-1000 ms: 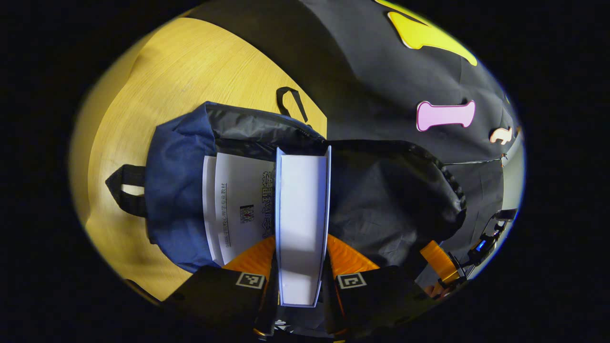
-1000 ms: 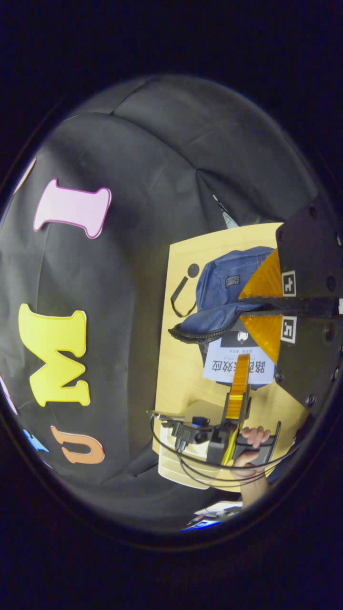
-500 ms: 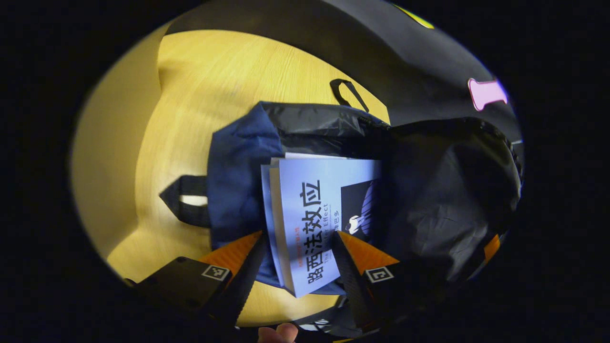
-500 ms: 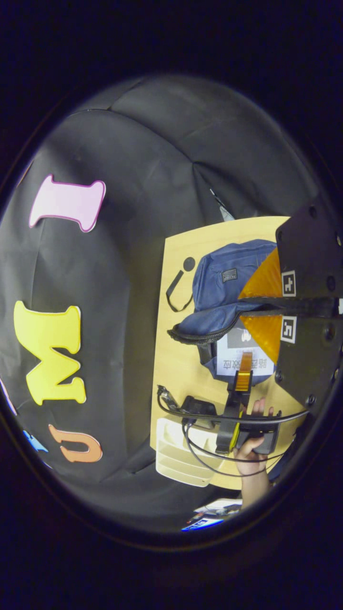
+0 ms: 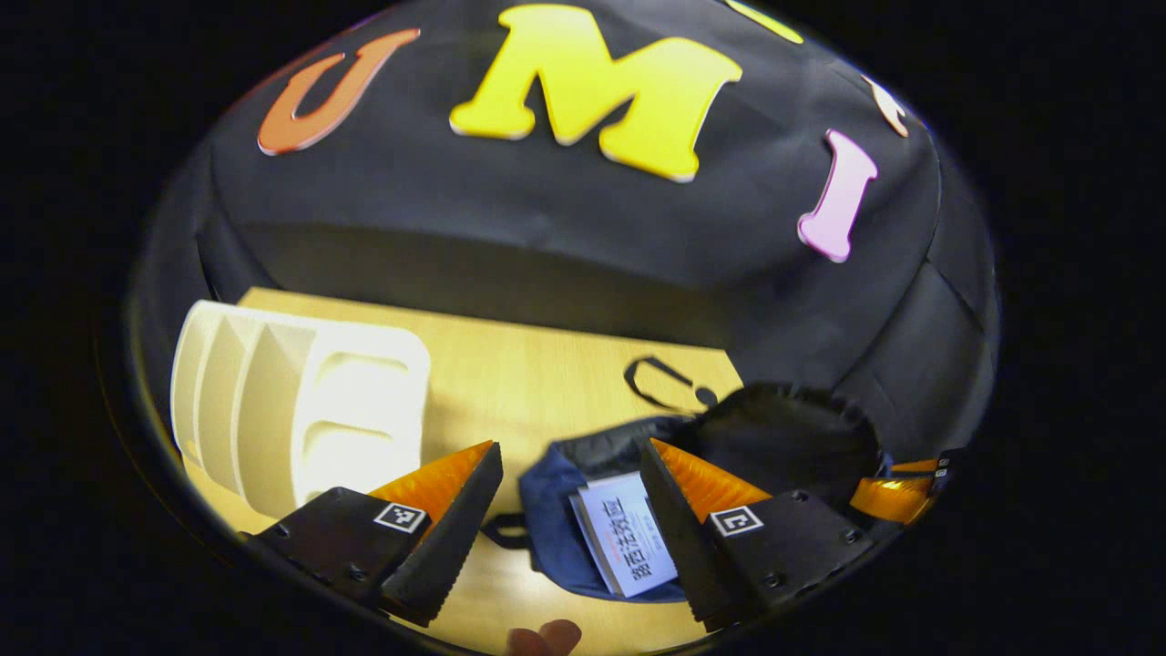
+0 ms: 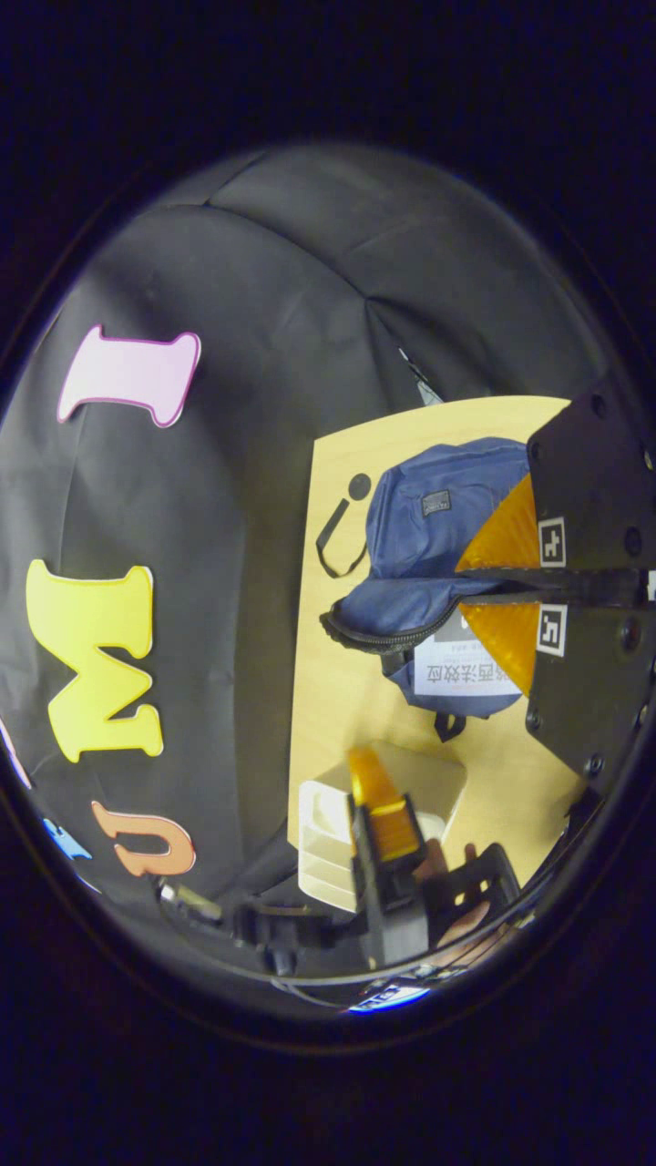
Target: Open the schoolbag, grab two books from the bookshelf and put them into the schoolbag.
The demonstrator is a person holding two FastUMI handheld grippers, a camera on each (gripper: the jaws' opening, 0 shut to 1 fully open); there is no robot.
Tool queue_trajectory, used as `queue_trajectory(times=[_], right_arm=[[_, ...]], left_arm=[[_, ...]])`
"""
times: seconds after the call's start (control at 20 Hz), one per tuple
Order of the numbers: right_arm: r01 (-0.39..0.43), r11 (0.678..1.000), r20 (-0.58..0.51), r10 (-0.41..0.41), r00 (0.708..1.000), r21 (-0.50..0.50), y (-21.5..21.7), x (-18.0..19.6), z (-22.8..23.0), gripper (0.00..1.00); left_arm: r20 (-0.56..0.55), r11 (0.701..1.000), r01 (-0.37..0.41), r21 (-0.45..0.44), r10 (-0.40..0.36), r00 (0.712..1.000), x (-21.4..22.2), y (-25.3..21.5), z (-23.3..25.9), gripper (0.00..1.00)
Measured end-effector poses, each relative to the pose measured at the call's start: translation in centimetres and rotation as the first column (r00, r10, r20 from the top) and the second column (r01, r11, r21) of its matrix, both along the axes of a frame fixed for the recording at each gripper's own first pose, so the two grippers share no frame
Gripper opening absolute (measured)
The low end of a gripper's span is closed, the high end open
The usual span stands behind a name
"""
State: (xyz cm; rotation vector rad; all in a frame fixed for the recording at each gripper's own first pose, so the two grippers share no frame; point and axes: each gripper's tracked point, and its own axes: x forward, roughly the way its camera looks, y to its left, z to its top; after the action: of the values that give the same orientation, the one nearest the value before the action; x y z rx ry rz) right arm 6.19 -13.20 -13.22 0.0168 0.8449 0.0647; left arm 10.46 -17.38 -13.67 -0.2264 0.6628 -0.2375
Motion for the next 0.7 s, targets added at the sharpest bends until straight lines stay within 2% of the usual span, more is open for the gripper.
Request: queue_trajectory(times=[0.05, 0.1, 0.25, 0.5, 0.6, 0.7], right_arm=[[-0.002, 1.0, -0.001, 0.002, 1.0, 0.007, 0.4, 0.0, 0.0, 0.0], [-0.003, 1.0, -0.002, 0.003, 1.0, 0.012, 0.7, 0.0, -0.1, 0.0], [-0.004, 1.0, 0.0, 0.004, 1.0, 0.028, 2.1, -0.3, -0.1, 0.0], [0.003, 0.998, 0.0, -0.003, 1.0, 0.06, 4.3, -0.4, -1.1, 0.0], [0.01, 0.998, -0.002, -0.01, 1.0, 0.068, 5.0, -0.6, -1.2, 0.0], [0.019, 0.998, -0.005, -0.019, 1.0, 0.064, 5.6, -0.6, -1.4, 0.0]], left_arm=[[0.072, 1.0, -0.017, 0.02, 0.015, 0.997, 0.2, 1.3, 1.9, 1.0], [0.139, 0.999, -0.032, 0.039, 0.027, 0.99, 0.4, 2.6, 3.9, 0.97], [0.284, 0.993, -0.094, 0.069, 0.071, 0.956, -0.1, 5.6, 9.1, 0.97], [0.396, 0.98, -0.181, 0.086, 0.133, 0.909, -1.9, 11.3, 13.8, 0.98], [0.412, 0.977, -0.203, 0.072, 0.156, 0.898, -2.7, 12.4, 15.1, 0.99], [0.423, 0.979, -0.193, 0.071, 0.146, 0.894, -3.7, 13.1, 16.1, 0.99]])
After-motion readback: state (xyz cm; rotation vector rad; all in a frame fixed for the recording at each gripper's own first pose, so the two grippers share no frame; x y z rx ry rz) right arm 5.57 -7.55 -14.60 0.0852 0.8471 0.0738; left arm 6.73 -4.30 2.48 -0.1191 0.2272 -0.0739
